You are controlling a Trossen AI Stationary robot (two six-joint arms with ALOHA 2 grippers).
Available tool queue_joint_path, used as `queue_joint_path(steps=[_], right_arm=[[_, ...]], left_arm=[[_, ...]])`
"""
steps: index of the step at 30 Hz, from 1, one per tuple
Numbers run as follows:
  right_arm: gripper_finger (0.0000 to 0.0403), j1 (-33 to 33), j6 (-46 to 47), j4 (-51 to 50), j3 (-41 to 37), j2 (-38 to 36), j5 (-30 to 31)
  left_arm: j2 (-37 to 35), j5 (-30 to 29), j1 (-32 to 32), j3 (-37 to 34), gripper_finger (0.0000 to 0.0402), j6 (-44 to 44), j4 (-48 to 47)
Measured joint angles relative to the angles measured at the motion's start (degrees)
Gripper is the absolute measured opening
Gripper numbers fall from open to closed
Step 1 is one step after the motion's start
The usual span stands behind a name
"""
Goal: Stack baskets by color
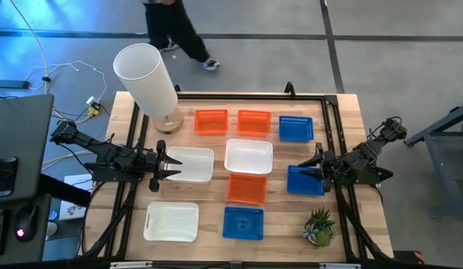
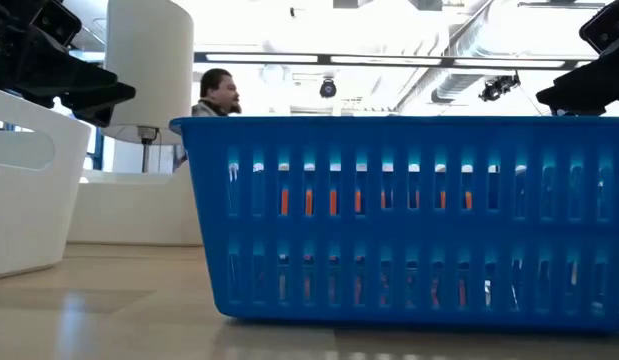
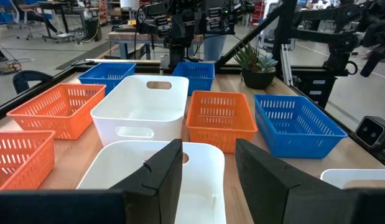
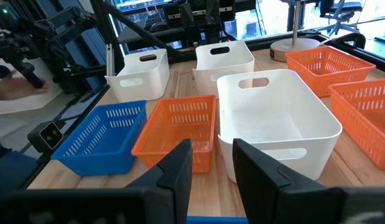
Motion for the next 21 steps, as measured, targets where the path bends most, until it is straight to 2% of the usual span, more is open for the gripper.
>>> queue_joint_path(steps=[10,16,21], right_arm=[[0.0103,0.0,0.5,0.3,0.0,0.0,0.1],[0.0103,0.0,5.6,3.6,0.0,0.0,2.1],[0.0103,0.0,6.0,7.4,0.0,0.0,2.5]], left_arm=[[0.0,0.0,0.0,0.0,0.0137,0.0,0.4],[0.0,0.0,0.0,0.0,0.0137,0.0,0.3],[0.0,0.0,0.0,0.0,0.0137,0.0,0.3]])
